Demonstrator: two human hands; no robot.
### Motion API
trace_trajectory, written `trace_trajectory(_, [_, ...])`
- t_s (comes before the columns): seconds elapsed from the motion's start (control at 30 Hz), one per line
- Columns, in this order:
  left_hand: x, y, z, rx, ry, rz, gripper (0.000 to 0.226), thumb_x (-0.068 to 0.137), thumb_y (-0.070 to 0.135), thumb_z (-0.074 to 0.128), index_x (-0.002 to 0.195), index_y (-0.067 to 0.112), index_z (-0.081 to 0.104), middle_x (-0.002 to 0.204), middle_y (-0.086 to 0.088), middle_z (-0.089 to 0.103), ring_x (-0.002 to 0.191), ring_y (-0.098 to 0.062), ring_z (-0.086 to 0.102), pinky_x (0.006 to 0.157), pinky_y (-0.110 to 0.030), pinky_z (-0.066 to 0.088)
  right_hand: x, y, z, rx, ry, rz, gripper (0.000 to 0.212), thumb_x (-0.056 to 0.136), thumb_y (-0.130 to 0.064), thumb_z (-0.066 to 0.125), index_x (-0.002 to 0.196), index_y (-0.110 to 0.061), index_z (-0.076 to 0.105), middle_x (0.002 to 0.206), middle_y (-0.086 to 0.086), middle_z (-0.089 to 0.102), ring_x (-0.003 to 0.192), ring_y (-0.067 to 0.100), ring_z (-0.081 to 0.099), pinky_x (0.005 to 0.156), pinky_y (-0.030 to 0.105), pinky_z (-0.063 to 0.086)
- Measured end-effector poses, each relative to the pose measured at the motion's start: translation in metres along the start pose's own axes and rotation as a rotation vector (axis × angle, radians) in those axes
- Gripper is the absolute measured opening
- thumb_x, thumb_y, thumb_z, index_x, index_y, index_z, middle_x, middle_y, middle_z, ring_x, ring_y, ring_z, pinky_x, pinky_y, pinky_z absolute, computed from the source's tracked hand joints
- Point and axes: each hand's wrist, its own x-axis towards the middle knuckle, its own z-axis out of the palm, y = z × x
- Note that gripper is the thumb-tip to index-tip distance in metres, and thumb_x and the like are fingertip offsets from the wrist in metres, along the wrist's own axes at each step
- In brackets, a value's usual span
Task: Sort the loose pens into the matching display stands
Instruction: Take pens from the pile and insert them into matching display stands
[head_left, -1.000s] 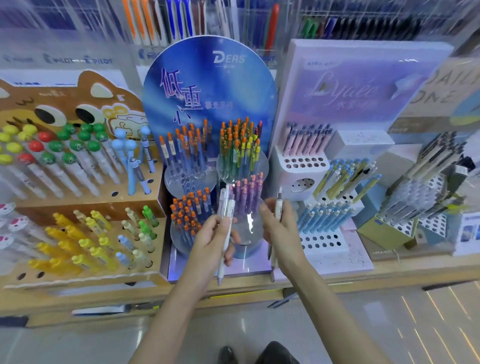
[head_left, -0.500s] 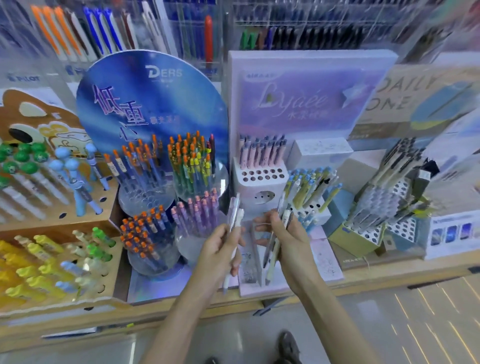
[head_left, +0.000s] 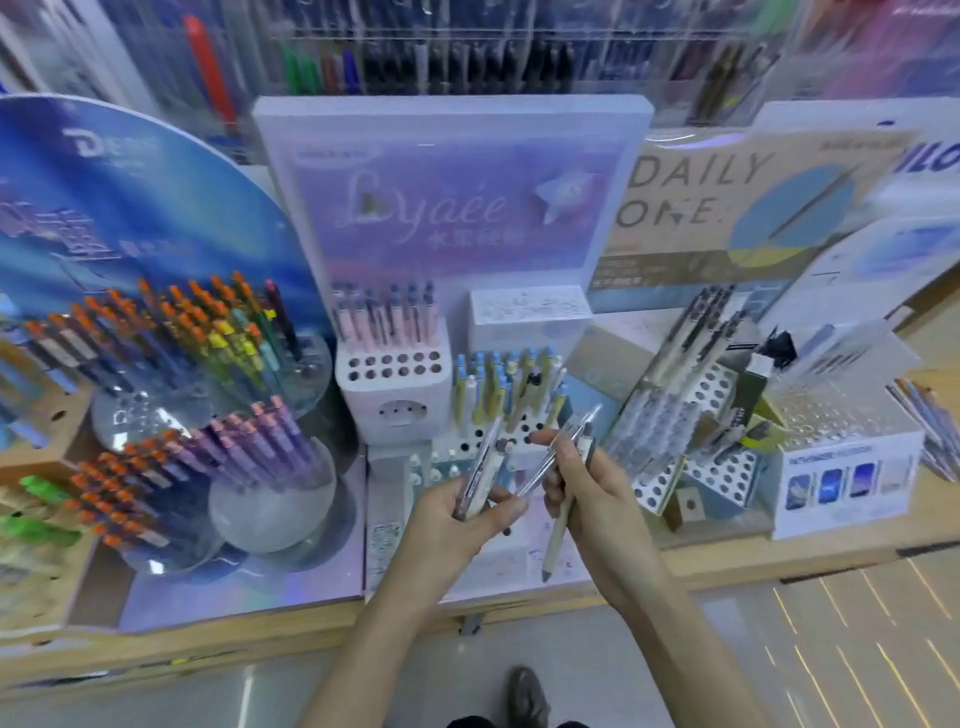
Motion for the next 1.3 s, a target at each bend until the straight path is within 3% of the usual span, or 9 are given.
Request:
trace_trajectory(0.17, [0.008,-0.010,0.045,0.015,-0.013,-0.048,0.016,0.078,0.000,0.072,0.072,0.008,0.061,0.040,0.014,0.051,0.034,0.004,0.042,0.041,-0.006,0.031,0.005,-0.009,-0.061,-0.040,0.088,-0.039,0.033,0.092,-0.024,0.059,0.085,0.008,0.052,0.050,-0.007,0.034,0.043,0.007,0.027,0.042,0.018,0.025])
trace_trajectory(0.3, [0.011,-0.020,0.079,0.061,-0.050,-0.068,0.007,0.083,0.014,0.070,0.083,0.015,0.064,0.049,0.011,0.040,0.038,0.001,0.035,0.042,-0.011,0.028,0.009,-0.015,-0.106,-0.235,0.168,-0.131,0.037,0.087,-0.026,0.066,0.062,-0.012,0.041,0.045,-0.008,0.035,0.043,0.007,0.033,0.047,0.017,0.031])
trace_trajectory(0.4, [0.010,-0.025,0.098,-0.015,-0.048,-0.119,0.024,0.092,0.028,0.056,0.095,0.005,0.054,0.050,0.013,0.031,0.041,-0.004,0.026,0.041,-0.016,0.023,0.008,-0.016,-0.141,-0.434,0.258,-0.198,0.035,0.090,-0.034,0.063,0.068,-0.011,0.050,0.048,-0.006,0.041,0.046,0.006,0.032,0.053,0.028,0.028])
trace_trajectory(0.53, [0.009,-0.025,0.112,-0.094,-0.041,-0.136,0.034,0.096,0.025,0.047,0.108,-0.007,0.044,0.061,0.001,0.036,0.044,-0.009,0.025,0.043,-0.022,0.020,0.011,-0.022,-0.171,-0.573,0.385,-0.303,0.033,0.095,-0.025,0.057,0.064,-0.030,0.044,0.047,-0.006,0.042,0.047,0.006,0.037,0.047,0.019,0.027])
trace_trajectory(0.63, [0.007,-0.023,0.117,-0.104,-0.034,-0.113,0.033,0.095,0.024,0.047,0.109,-0.007,0.045,0.059,0.004,0.042,0.044,-0.009,0.028,0.042,-0.020,0.025,0.019,-0.019,-0.183,-0.603,0.338,-0.317,0.027,0.095,-0.025,0.056,0.069,-0.026,0.051,0.060,0.004,0.050,0.054,0.010,0.041,0.051,0.020,0.030])
trace_trajectory(0.83, [0.004,-0.023,0.121,-0.112,0.008,-0.087,0.029,0.096,0.020,0.046,0.106,-0.007,0.046,0.058,0.006,0.045,0.043,-0.009,0.031,0.040,-0.019,0.029,0.031,0.000,-0.178,-0.686,0.212,-0.311,0.015,0.095,-0.022,0.057,0.080,-0.019,0.059,0.058,-0.013,0.051,0.060,-0.002,0.050,0.054,0.011,0.031])
trace_trajectory(1.0, [0.000,-0.023,0.120,-0.111,0.023,-0.086,0.019,0.096,0.023,0.046,0.106,0.009,0.055,0.062,0.004,0.045,0.045,-0.008,0.033,0.042,-0.020,0.031,0.031,0.008,-0.171,-0.779,0.171,-0.320,0.013,0.094,-0.020,0.059,0.091,-0.010,0.066,0.076,-0.006,0.059,0.066,0.000,0.051,0.059,0.002,0.033])
trace_trajectory(1.17, [-0.001,-0.024,0.117,-0.117,0.042,-0.066,0.020,0.095,0.023,0.049,0.106,0.007,0.056,0.060,0.007,0.049,0.045,-0.009,0.034,0.044,-0.022,0.030,0.037,0.020,-0.152,-0.785,0.074,-0.273,0.045,0.088,-0.016,0.067,0.058,-0.033,0.038,0.046,-0.011,0.040,0.053,0.002,0.047,0.051,0.012,0.032])
trace_trajectory(1.3, [-0.001,-0.023,0.119,-0.123,0.064,-0.045,0.018,0.096,0.022,0.049,0.105,0.010,0.057,0.061,0.006,0.050,0.045,-0.009,0.034,0.044,-0.022,0.030,0.046,0.029,-0.144,-0.787,0.125,-0.225,0.023,0.087,-0.021,0.068,0.071,-0.012,0.056,0.056,-0.010,0.045,0.054,0.011,0.043,0.052,0.017,0.032])
